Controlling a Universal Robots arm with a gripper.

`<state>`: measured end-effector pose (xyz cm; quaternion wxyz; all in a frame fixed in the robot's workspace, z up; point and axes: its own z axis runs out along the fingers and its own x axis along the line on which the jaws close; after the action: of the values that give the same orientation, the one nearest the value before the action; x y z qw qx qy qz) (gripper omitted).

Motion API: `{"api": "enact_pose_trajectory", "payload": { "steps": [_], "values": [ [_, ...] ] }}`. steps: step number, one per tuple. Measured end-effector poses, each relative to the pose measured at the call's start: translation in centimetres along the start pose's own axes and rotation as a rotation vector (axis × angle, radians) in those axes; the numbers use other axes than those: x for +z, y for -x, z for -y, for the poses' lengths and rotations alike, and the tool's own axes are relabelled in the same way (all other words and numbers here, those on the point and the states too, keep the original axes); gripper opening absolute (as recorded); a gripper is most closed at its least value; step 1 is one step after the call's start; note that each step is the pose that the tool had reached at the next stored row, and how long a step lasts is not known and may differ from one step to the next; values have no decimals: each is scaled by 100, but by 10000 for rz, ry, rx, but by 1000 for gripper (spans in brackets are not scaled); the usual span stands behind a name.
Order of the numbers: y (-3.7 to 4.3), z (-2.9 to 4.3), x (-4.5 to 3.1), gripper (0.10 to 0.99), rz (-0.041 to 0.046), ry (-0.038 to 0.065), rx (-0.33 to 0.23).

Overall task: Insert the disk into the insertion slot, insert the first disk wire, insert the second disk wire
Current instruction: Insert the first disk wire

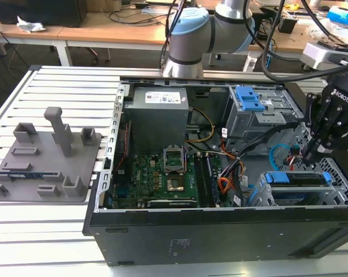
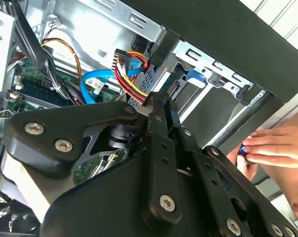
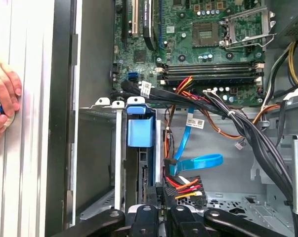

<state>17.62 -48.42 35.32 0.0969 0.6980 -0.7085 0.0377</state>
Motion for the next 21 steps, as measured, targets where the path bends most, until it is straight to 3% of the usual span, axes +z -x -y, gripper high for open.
{"api": "enact_pose_trajectory", "payload": {
  "steps": [3,4,6,8,13,17,19,21],
  "values": [
    [0,1,3,165,121,54,265],
    [0,1,4,165,198,76,372],
    [-15,4,8,165,560,104,426],
    [-49,16,14,165,690,109,418],
    [-158,58,32,165,879,114,402],
    [-162,58,32,165,882,116,402],
    [-233,55,46,165,884,108,409],
    [-286,40,58,165,914,-22,424]
  ]
}}
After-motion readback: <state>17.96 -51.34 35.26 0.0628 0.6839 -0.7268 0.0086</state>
